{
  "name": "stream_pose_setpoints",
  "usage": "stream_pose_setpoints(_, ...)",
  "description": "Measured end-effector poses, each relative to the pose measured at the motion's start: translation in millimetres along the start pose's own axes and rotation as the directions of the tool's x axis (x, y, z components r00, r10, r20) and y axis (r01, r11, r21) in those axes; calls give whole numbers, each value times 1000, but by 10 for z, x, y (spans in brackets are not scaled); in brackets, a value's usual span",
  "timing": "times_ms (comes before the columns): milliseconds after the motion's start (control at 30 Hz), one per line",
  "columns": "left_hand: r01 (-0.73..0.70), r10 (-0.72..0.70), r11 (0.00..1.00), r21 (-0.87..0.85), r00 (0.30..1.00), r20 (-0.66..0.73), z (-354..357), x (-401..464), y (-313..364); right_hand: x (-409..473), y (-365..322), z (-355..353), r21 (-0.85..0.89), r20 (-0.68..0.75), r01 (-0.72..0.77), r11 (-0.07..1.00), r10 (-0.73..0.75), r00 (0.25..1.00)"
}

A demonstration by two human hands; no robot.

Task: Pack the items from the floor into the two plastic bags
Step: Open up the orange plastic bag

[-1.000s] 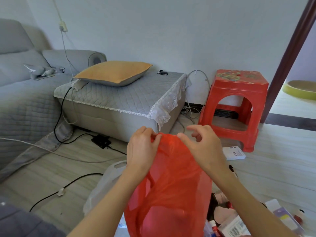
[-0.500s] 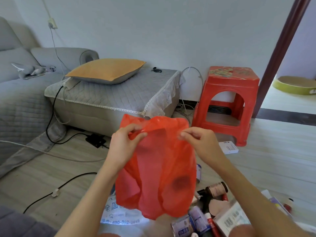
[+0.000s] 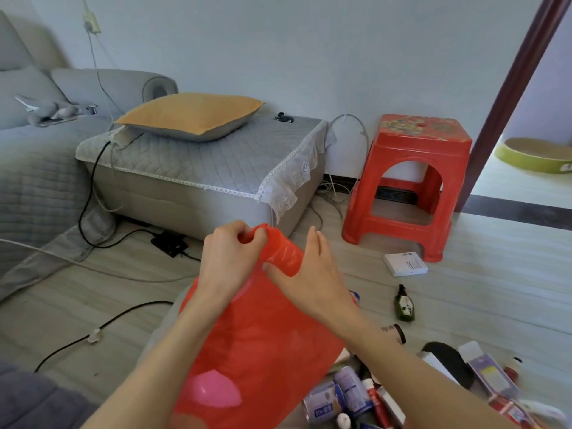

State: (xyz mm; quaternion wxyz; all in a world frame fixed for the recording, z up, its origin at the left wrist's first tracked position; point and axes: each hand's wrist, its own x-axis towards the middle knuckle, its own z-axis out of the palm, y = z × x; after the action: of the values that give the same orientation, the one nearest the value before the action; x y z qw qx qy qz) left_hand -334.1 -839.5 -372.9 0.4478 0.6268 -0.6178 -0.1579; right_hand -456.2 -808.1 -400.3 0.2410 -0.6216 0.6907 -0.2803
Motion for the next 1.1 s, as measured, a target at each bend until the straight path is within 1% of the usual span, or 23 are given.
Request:
stream_pose_setpoints(100, 57, -51, 995, -87, 996, 71, -50, -6, -4, 60, 49, 17, -60, -29, 10, 998, -11, 1000)
stream_pose_setpoints(133, 77, -67, 991, -112, 994, 90, -73, 2, -19, 78, 68, 1, -97, -77, 25, 995, -32, 997)
stream_pose_setpoints(200, 103, -89, 984, -143, 991, 102, -112, 21, -66, 104, 92, -67, -175, -218, 58, 983, -96, 971)
stream_pose_setpoints(267, 92, -80, 988, -126, 992, 94, -123, 26, -97, 133, 114, -146, -233, -356, 54, 971, -137, 924)
stream_pose_setpoints(333, 55, -47, 995, -85, 995, 93, -114, -1, -99, 182, 155, -215, -310, -474, 34, 950, -185, 861)
stream_pose_setpoints(400, -22, 29, 998, -57, 992, 126, -86, -46, -80, 253, 213, -289, -418, -537, 7, 909, -253, 805)
stream_pose_setpoints(433, -73, 80, 996, -49, 985, 156, -67, -75, -64, 277, 242, -340, -444, -529, -16, 896, -248, 811)
stream_pose_setpoints(500, -179, 182, 983, -35, 961, 206, -22, -130, -27, 312, 289, -409, -428, -447, -59, 902, -155, 881)
stream_pose_setpoints(567, -250, 250, 968, -30, 944, 214, 20, -151, -6, 324, 328, -440, -404, -366, -75, 912, -86, 927)
stream_pose_setpoints(600, -266, 265, 964, -25, 942, 205, 32, -149, -7, 321, 330, -458, -387, -355, -67, 920, -81, 931)
stream_pose_setpoints(667, -266, 260, 964, 12, 949, 181, 21, -135, -31, 315, 317, -509, -297, -378, -17, 955, -101, 920)
stream_pose_setpoints(733, -258, 243, 962, 93, 959, 149, -19, -105, -77, 315, 316, -561, -150, -402, 70, 986, -126, 907)
stream_pose_setpoints(800, -254, 239, 957, 142, 964, 114, -69, -66, -121, 312, 332, -570, -44, -388, 156, 987, -161, 907)
stream_pose_setpoints(867, -272, 263, 956, 112, 961, 82, -109, -36, -151, 310, 358, -556, 64, -336, 213, 975, -180, 925)
stream_pose_setpoints(967, -265, 264, 964, 11, 962, 61, -182, -17, -124, 334, 393, -598, 181, -263, 242, 953, -190, 946)
stream_pose_setpoints(1033, -272, 272, 962, -2, 960, 73, -220, 9, -139, 342, 427, -614, 217, -200, 258, 942, -215, 956)
stream_pose_setpoints(1100, -264, 262, 964, 4, 958, 119, -236, 56, -202, 318, 448, -621, 263, -164, 281, 923, -244, 956)
